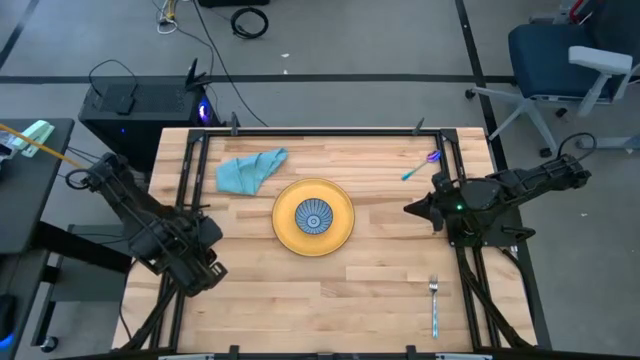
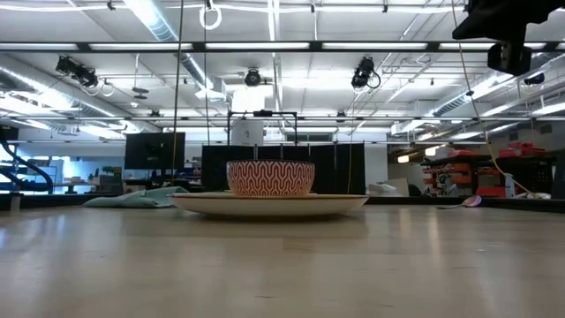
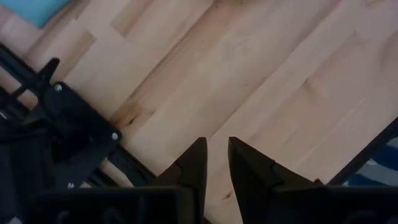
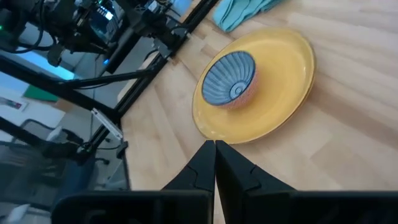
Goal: Set table place
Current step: Put the blue fork to the left of the yellow plate
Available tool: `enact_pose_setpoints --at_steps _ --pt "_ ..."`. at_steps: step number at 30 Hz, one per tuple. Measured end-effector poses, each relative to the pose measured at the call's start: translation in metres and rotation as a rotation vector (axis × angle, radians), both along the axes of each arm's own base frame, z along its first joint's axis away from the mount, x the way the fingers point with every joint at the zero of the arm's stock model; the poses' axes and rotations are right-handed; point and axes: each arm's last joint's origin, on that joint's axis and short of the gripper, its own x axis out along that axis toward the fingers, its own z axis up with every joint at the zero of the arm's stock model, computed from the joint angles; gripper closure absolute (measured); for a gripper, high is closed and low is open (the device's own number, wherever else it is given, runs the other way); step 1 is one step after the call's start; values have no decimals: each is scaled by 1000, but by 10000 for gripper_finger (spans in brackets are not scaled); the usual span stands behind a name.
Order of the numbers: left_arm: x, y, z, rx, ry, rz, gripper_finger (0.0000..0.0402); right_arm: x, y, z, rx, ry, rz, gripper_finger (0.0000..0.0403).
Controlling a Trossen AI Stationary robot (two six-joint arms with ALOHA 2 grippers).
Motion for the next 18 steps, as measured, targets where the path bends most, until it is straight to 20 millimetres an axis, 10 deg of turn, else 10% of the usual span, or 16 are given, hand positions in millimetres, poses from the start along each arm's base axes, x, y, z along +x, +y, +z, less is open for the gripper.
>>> enact_pose_setpoints --at_steps 18 --pt "1 -1 0 7 -23 -1 328 -5 33 9 533 51 331 386"
